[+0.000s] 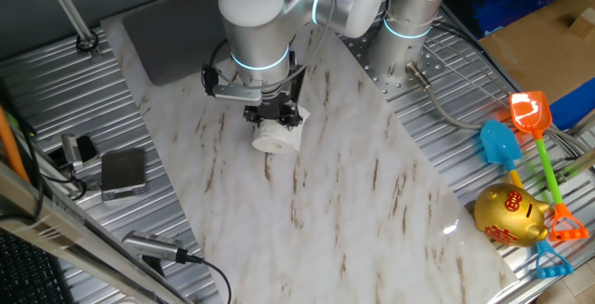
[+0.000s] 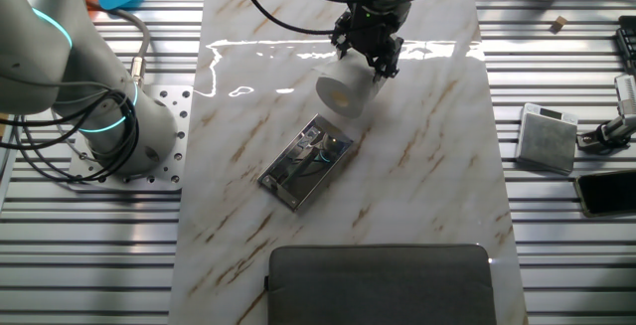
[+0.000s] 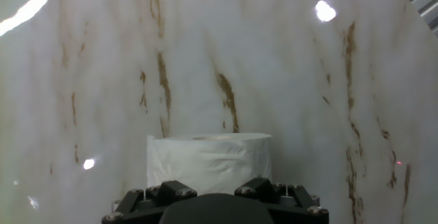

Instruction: Take the roll of paper down from the shelf

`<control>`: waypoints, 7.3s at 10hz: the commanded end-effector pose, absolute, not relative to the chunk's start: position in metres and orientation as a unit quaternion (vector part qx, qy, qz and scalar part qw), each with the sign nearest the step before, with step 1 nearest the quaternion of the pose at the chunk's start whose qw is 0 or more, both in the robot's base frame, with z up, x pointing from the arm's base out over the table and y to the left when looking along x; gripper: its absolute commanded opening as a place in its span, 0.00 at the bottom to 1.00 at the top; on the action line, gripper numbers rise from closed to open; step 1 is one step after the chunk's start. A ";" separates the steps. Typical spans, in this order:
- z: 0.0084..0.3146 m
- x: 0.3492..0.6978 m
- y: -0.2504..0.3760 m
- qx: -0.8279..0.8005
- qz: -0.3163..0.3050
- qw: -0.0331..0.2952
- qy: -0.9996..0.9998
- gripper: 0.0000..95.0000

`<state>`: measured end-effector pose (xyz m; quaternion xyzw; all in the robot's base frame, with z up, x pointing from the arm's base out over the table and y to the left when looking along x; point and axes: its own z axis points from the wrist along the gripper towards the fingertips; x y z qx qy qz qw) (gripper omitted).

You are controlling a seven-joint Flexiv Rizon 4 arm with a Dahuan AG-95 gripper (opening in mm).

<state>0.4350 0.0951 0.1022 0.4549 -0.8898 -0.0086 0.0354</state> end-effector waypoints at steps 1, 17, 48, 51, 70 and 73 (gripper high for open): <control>0.103 0.435 0.095 0.455 -0.008 0.036 -0.890 0.00; 0.102 0.435 0.095 0.455 -0.014 0.035 -0.890 0.00; 0.083 0.370 0.043 0.464 -0.032 0.003 -0.885 0.00; 0.087 0.365 0.037 0.471 -0.031 0.007 -0.882 0.00; 0.081 0.350 -0.007 0.508 -0.001 0.052 -0.860 0.00; 0.082 0.350 -0.011 0.511 0.002 0.063 -0.857 0.00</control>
